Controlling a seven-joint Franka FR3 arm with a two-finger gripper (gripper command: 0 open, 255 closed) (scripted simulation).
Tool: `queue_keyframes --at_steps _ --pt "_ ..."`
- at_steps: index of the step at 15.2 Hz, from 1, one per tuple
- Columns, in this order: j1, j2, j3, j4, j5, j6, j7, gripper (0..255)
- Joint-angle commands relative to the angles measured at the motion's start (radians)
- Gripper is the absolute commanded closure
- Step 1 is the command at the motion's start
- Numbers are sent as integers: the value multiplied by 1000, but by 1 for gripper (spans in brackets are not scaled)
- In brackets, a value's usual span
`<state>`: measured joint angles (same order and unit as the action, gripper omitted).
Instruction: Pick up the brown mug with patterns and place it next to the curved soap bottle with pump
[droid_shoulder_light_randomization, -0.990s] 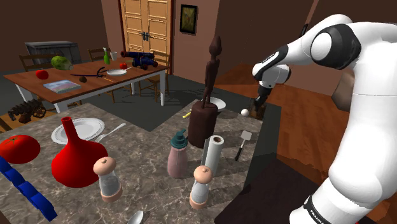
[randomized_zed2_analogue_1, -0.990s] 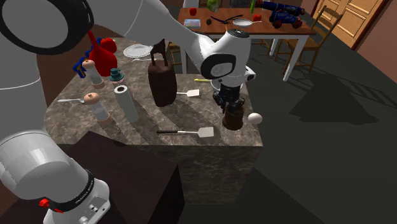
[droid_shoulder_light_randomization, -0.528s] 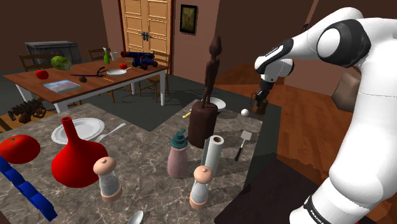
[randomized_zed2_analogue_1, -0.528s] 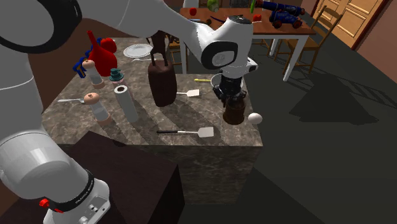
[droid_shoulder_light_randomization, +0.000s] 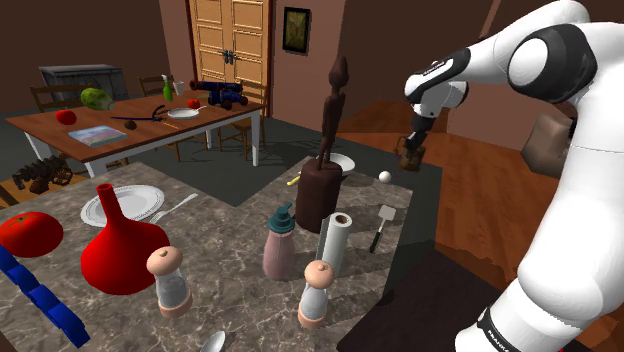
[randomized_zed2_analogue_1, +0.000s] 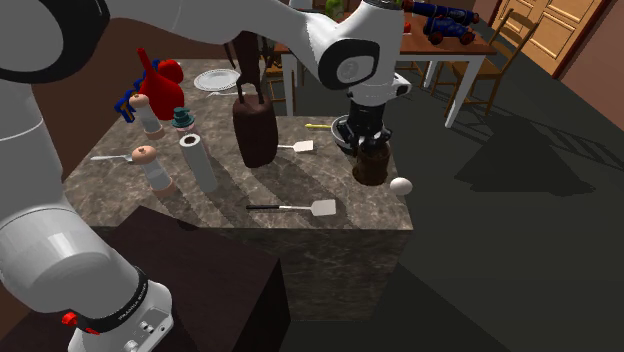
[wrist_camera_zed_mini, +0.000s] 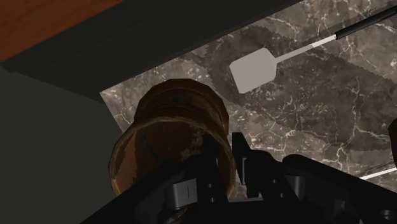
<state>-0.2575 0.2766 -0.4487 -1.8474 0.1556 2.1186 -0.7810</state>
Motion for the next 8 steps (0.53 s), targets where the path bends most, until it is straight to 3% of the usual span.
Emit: queue_keyframes --at_steps 1,8 --pt "3 -13 -2 13 -8 -24 7 255" --pt "7 -44 -8 70 -27 -108 21 255"
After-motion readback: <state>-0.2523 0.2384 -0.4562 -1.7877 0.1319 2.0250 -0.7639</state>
